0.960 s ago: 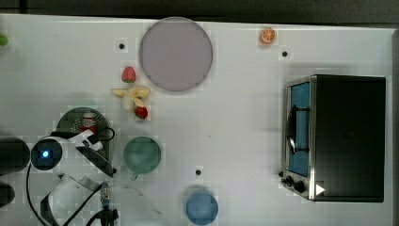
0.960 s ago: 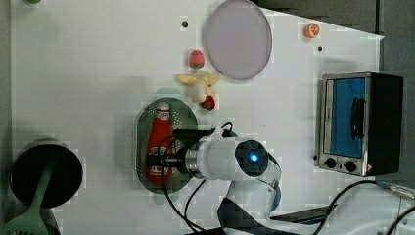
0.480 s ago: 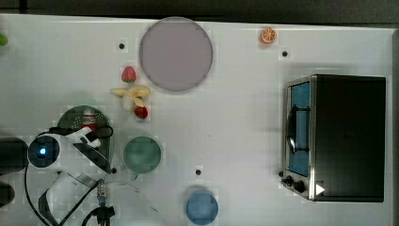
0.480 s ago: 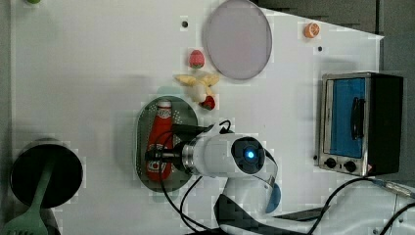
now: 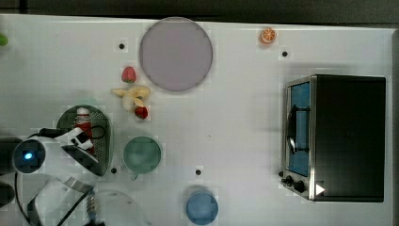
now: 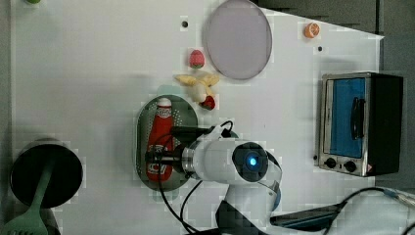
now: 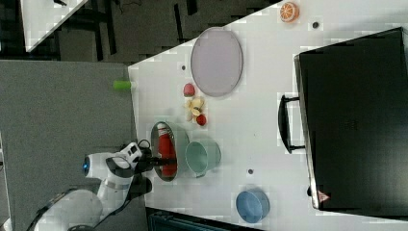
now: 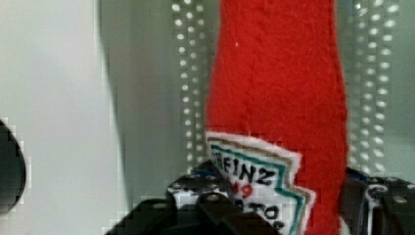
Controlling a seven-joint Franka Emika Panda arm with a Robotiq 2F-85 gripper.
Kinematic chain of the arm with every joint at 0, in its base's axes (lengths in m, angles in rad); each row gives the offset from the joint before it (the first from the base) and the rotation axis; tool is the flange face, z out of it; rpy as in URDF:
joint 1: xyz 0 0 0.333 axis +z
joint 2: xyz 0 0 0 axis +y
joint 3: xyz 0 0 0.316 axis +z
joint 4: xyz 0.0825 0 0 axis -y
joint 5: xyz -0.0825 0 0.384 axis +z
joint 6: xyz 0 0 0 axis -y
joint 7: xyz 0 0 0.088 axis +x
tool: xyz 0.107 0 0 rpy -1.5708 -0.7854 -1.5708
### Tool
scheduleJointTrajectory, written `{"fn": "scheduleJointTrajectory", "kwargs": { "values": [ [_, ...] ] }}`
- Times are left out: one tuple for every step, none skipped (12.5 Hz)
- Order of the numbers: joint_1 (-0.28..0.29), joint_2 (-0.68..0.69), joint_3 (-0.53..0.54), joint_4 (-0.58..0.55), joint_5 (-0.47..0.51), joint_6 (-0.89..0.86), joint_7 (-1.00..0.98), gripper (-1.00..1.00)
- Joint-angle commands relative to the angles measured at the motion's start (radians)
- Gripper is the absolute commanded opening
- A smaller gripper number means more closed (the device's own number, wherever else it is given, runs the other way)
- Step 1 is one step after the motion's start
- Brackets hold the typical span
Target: Pick ketchup from strainer and place it on the table
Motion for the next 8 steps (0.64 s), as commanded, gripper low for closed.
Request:
{"fn": "scheduleJointTrajectory", "kwargs": {
  "values": [
    [-0.053, -0.175, 0.105, 0.058, 0.109, -0.104, 0.037, 0.19],
    [-0.067, -0.213, 0.124, 0.081, 0.178, -0.162, 0.034, 0.19],
    [-0.079, -0.244, 0.135, 0.113, 0.25, -0.226, 0.024, 0.19],
    [-0.089, -0.266, 0.136, 0.151, 0.31, -0.297, -0.006, 0.19],
    [-0.1, -0.279, 0.133, 0.196, 0.349, -0.371, -0.049, 0.19],
    [-0.116, -0.284, 0.129, 0.246, 0.362, -0.442, -0.096, 0.19],
    [-0.132, -0.284, 0.118, 0.299, 0.362, -0.493, -0.125, 0.19],
    [-0.149, -0.284, 0.104, 0.346, 0.362, -0.539, -0.141, 0.19]
  ]
}}
